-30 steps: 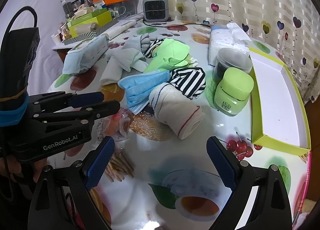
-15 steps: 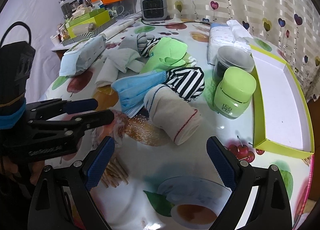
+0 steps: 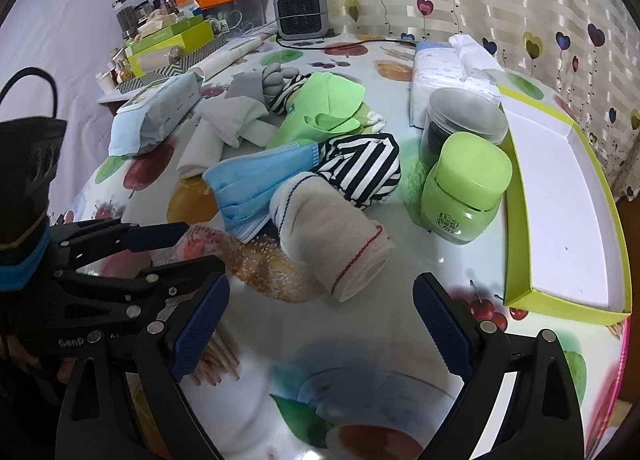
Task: Organize soft objects
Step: 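Grasp the clear plastic bag with the left gripper while the right gripper grasps the white rolled sock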
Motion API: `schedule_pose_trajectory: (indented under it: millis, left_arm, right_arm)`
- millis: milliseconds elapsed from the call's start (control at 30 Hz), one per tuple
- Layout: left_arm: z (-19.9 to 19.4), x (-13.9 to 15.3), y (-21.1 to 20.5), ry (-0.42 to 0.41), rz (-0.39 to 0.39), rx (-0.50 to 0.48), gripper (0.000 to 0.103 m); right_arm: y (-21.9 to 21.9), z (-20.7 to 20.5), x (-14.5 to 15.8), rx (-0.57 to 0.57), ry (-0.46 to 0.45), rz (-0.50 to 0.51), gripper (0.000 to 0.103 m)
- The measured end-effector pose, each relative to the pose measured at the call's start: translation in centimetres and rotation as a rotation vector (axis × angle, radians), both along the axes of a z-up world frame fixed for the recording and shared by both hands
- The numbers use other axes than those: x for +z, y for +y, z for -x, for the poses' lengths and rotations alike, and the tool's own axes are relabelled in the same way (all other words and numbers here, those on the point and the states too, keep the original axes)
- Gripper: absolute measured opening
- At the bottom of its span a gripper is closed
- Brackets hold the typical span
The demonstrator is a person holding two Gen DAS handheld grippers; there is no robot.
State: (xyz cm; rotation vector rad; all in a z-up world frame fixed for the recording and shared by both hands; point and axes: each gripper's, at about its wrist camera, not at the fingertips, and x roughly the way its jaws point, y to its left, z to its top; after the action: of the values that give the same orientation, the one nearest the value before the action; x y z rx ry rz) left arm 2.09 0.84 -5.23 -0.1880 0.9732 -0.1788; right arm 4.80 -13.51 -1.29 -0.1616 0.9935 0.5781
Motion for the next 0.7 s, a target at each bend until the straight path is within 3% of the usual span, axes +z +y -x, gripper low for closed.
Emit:
schedule_pose_trajectory:
  millis: [233,433,700]
  left_arm:
    - [0.2,-0.1,0.8,0.0,0.02,0.013,0.031]
    - [0.2,0.0,1.3,-0.003,0.038,0.021,0.03]
    - [0.6,0.5,1.5,-0.018,0.048,0.026,0.03]
  right_arm:
    - [1.0,-1.7,-0.2,0.006,-0.018,-0.007,0.088]
    - [2.2,-2.6,-1.1,0.036,-0.018,0.039,0.064]
    - [1.9,-1.5,-1.0,0.062,-0.026,0.032,0.06]
